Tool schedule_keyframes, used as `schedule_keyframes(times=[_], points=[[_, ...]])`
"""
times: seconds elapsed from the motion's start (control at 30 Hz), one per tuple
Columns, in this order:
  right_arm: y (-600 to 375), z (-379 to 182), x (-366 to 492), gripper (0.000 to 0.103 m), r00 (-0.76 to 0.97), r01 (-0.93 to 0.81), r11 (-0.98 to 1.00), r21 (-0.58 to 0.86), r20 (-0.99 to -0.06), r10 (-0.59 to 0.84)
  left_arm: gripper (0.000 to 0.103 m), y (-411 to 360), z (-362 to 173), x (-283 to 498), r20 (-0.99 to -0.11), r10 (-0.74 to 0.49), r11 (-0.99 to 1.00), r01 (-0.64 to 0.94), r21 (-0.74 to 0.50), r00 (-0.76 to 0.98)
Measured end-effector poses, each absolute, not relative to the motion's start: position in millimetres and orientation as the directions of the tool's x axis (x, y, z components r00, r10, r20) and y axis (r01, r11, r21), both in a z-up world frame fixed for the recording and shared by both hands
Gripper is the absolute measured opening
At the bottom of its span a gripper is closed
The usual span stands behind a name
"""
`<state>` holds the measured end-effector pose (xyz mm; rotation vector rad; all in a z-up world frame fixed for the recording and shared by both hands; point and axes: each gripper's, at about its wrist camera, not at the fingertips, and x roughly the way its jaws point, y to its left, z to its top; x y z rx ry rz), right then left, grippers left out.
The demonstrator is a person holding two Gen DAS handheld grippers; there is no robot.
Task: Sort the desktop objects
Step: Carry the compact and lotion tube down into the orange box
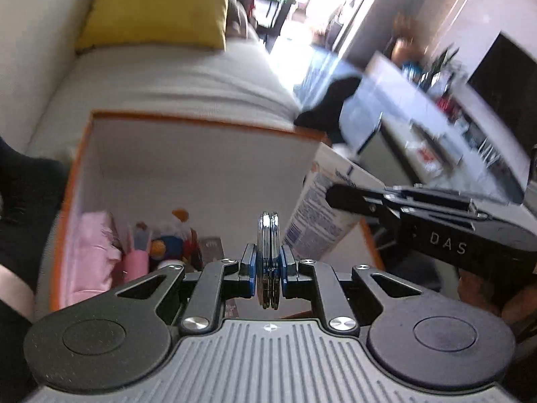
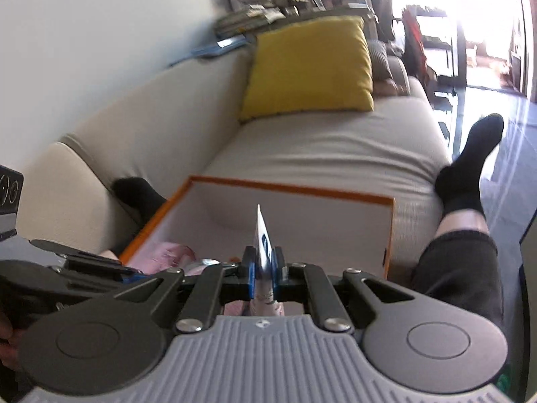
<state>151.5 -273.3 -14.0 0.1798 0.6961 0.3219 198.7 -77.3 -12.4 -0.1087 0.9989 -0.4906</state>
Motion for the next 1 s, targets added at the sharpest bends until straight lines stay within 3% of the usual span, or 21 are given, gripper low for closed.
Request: schedule_keyframes(times=[0.3, 0.5, 1.0], points=[[-276, -61, 176, 0.01, 0.642, -0.198, 0.919, 0.342, -0.663, 0.385, 0.015, -110, -42, 200, -0.876, -0.295, 0.908, 0.398, -0.133, 0.381], [-276, -77, 179, 0.01, 0.613, -0.185, 0.9, 0.394, -0.67, 0.419, 0.015, -115, -47, 202, -0.905, -0.257, 0.9, 0.425, -0.096, 0.34], [-270, -90, 172, 0.01, 0.594, -0.153, 0.885, 0.439, -0.675, 0.438, 0.016, -99, -55, 204, -0.92, -0.285, 0.906, 0.388, -0.167, 0.27]])
